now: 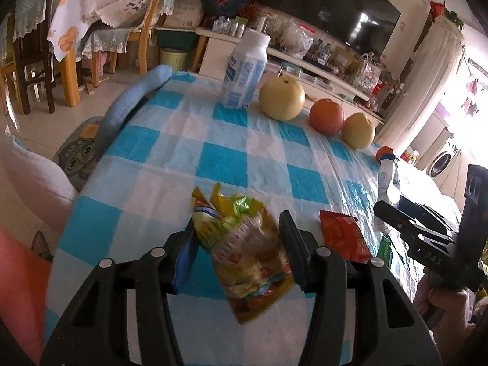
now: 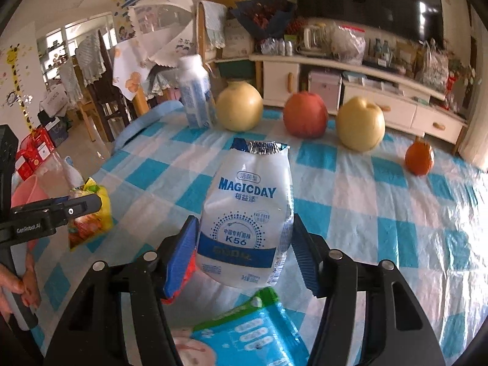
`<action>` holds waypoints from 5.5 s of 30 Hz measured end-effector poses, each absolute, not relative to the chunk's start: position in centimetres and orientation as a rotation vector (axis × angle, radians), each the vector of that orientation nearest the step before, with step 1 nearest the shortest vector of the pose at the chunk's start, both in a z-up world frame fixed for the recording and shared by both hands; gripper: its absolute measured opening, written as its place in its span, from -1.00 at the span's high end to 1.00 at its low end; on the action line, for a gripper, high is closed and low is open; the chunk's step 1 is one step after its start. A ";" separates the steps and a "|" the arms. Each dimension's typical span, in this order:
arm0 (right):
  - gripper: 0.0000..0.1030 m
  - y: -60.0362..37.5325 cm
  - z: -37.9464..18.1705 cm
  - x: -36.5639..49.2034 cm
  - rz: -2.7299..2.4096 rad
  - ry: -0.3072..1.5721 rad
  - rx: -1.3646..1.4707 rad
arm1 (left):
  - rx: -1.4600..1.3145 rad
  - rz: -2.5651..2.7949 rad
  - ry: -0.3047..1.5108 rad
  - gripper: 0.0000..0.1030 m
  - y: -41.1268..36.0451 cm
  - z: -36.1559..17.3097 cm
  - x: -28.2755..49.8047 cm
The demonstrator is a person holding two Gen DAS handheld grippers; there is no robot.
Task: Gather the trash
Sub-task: 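Lift the yellow chip bag with the left gripper while the right lifts the MAGICDAY pouch, then carry both items to the pink bucket and open both grippers over it, then move both grippers back over the table toward the last packets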
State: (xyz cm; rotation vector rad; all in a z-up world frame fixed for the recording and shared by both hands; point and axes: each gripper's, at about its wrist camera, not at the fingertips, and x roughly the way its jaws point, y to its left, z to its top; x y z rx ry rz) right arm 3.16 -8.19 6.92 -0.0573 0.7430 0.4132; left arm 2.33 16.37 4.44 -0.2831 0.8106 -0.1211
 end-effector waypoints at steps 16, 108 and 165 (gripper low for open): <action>-0.19 -3.8 8.7 -0.4 0.493 0.686 -0.115 | -0.337 -0.122 0.844 -0.05 17.9 4.2 1.3; -0.77 12.5 7.9 -11.9 0.680 0.827 -0.094 | -0.209 0.191 0.417 -0.79 31.7 12.6 -7.5; -0.79 -9.0 9.9 -10.1 0.390 0.786 0.207 | -0.052 -0.259 0.675 -0.79 10.3 7.9 -0.7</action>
